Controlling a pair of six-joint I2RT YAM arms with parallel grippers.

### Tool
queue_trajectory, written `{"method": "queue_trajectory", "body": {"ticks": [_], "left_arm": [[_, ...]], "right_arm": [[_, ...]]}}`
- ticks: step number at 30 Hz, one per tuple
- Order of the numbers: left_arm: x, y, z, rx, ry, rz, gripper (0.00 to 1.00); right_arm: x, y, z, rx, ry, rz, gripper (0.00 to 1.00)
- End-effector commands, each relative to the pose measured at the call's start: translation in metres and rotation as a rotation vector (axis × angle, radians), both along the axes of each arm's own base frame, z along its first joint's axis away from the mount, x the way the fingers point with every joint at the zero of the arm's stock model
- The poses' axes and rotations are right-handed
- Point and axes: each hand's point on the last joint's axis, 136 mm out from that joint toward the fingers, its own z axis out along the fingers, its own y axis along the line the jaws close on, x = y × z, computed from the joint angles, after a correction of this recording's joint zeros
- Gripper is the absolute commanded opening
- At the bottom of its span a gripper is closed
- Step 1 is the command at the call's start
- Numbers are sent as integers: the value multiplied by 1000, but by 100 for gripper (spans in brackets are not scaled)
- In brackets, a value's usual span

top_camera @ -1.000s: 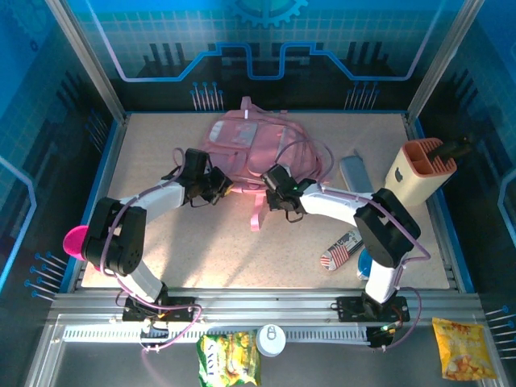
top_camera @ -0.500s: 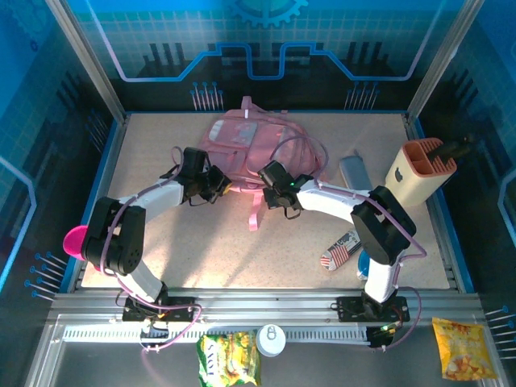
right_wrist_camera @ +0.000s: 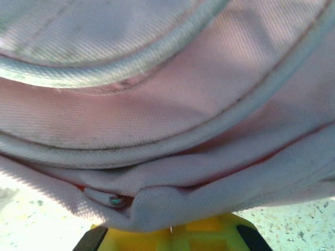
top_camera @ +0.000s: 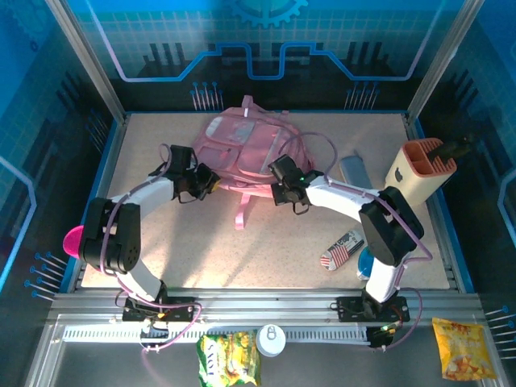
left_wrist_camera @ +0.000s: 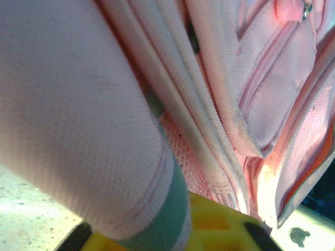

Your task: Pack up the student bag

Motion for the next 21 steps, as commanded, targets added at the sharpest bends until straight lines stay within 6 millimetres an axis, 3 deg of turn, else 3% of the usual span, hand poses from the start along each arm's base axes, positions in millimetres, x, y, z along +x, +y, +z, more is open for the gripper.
{"method": "queue_trajectory", "body": {"ticks": [1, 5, 11, 16, 21], "left_arm": [[4, 22, 12, 35, -36, 33, 22], [-11, 37, 10, 33, -23, 101, 49], [-34, 32, 8, -70, -23, 187, 62], [-42, 16, 1, -146, -24, 207, 64], [-31, -1, -4, -186, -28, 188, 63]], "right_arm": [[-2, 37, 9, 33, 20, 134, 0], [-16, 92, 16, 119, 57, 270, 0], [-23, 147, 25, 252, 117, 352, 0], [-27, 166, 27, 285, 146, 385, 0], [-34, 167, 21, 277, 175, 384, 0]]}}
